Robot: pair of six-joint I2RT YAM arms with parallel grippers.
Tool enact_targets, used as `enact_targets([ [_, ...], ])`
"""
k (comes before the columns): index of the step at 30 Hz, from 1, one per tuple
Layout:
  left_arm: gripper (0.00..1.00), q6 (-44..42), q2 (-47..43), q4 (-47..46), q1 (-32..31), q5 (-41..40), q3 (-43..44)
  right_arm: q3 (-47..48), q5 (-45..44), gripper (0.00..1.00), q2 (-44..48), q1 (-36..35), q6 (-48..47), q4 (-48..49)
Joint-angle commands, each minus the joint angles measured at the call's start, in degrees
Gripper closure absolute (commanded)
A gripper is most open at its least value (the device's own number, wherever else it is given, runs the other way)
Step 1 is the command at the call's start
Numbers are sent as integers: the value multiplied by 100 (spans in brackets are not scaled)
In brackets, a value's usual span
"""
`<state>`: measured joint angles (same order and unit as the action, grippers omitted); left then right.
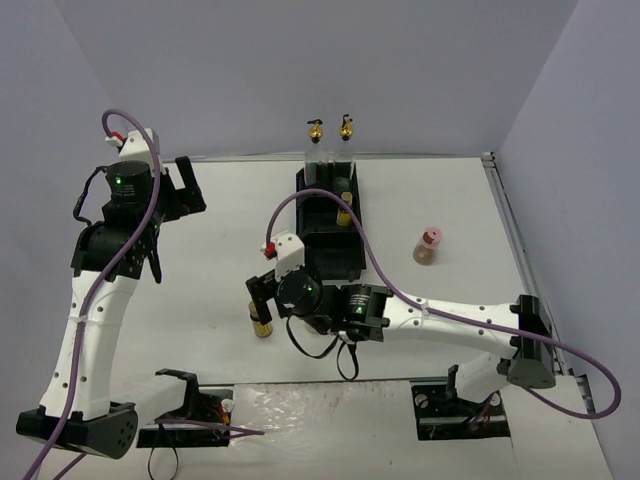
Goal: Organize the condiment bottles
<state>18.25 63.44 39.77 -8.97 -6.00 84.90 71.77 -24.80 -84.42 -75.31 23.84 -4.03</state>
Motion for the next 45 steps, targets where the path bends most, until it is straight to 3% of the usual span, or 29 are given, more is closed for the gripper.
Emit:
enact_targets([
  [1, 8, 161, -58, -427, 36, 239, 61, 148, -167, 14, -353, -72, 33, 344],
  [35, 8, 21, -156, -338, 45, 258, 72, 4, 517, 20, -2171, 200, 198, 1515],
  [39, 8, 8, -152, -357, 45, 262, 48, -45, 533, 24, -2201, 192, 248, 1550],
  [45, 8, 2, -140, -391, 45, 283, 26, -63, 476, 42, -2223, 193, 225, 1553],
])
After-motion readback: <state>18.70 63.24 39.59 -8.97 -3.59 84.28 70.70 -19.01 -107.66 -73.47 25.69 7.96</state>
